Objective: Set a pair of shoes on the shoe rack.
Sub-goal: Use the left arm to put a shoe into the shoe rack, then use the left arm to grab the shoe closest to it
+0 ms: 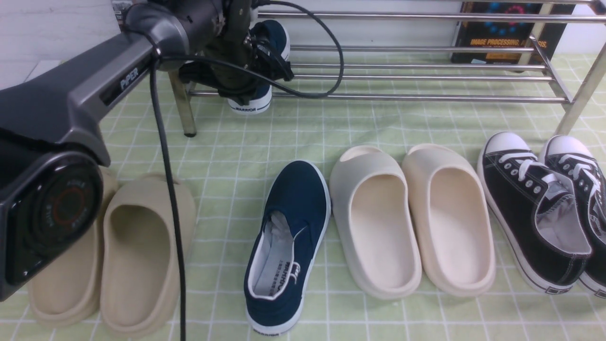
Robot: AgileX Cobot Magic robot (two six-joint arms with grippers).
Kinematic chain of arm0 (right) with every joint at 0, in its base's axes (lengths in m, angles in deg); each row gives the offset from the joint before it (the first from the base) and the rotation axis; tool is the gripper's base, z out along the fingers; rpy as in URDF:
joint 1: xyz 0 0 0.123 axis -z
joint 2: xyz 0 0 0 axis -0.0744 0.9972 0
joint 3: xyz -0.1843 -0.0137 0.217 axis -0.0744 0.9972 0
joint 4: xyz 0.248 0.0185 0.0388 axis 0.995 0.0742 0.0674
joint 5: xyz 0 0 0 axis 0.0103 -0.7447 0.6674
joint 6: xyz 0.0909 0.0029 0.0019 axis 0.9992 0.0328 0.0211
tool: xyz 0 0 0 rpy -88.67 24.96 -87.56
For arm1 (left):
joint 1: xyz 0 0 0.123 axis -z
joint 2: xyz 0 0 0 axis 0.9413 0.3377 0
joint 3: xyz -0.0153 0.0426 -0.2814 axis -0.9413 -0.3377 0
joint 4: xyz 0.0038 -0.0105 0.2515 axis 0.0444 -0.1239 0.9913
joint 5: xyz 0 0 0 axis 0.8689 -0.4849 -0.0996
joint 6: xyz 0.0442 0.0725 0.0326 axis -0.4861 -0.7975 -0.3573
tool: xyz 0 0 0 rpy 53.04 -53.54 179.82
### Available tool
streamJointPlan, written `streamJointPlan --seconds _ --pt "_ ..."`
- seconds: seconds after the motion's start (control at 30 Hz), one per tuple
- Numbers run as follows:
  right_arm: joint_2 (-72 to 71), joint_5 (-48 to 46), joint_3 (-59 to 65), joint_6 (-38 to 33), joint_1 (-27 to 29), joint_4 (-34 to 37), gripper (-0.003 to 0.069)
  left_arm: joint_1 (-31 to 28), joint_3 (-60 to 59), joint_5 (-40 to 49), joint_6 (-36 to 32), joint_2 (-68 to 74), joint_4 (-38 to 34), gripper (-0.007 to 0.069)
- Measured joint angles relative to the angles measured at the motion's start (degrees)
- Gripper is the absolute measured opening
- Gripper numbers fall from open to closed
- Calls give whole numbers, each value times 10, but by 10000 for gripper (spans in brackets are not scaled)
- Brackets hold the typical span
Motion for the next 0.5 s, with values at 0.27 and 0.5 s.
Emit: streamJointPlan --seconds 0.27,0.5 --pt "0 0 0 0 0 0 239 0 17 57 0 -22 0 144" --pt "0 0 0 0 0 0 239 0 58 158 -50 -97 -3 353"
